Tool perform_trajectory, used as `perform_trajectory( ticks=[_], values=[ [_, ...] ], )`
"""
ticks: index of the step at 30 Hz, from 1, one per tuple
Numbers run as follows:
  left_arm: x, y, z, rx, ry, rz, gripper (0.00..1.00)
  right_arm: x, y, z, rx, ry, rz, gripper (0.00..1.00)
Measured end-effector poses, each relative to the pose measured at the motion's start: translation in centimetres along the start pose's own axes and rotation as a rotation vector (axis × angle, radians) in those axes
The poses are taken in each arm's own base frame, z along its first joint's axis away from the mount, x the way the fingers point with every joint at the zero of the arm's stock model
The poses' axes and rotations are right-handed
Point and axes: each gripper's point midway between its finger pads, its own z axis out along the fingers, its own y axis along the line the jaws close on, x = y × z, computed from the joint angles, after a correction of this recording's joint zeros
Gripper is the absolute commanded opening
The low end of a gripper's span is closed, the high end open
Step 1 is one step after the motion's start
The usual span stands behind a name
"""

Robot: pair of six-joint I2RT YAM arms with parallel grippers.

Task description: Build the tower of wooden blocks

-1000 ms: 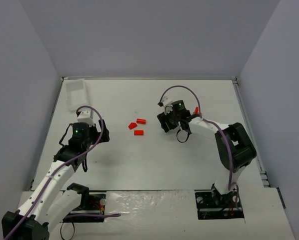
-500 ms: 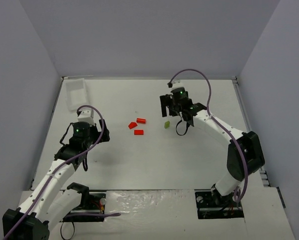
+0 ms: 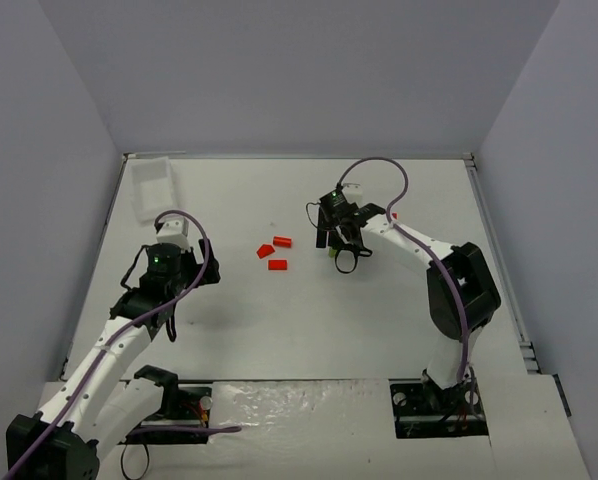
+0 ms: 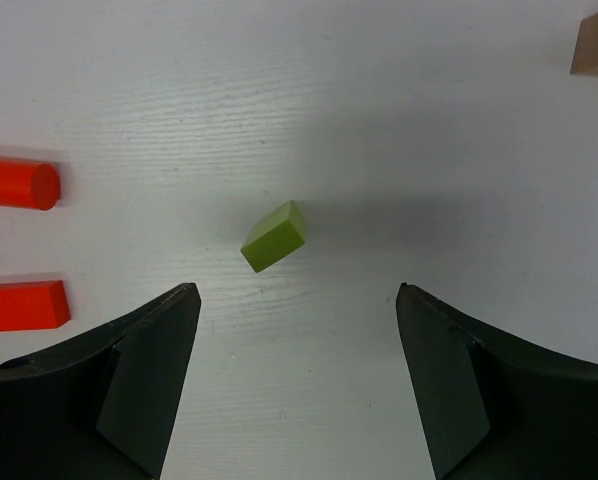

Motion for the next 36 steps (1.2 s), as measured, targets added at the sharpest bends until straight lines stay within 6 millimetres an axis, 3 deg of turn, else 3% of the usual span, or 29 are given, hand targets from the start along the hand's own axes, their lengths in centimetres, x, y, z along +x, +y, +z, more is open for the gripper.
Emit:
perform_trajectory(
  ticks=[5,13,19,36],
  values=[
    [0.0,0.0,0.0,0.0,0.001,-0.001,0.86,0.2,0.4,0.9,0.015,0.021,0.047,0.61],
    [-0.1,-0.1,0.0,0.001,-0.002,-0.006,0.86,-2.0,1.8,0.8,0.002,-0.022,0.124,0.52],
    [-0.1,-0.1,0.0,0.001,-0.003,-0.011,0.86,-1.7,1.9,1.5,0.014,-0.012,0.152,0.43],
    [-0.1,-0.1,0.1,0.002,-0.003,-0.017,0.86,-1.1,1.4,2.8,0.039,0.008,0.194,0.35]
  ],
)
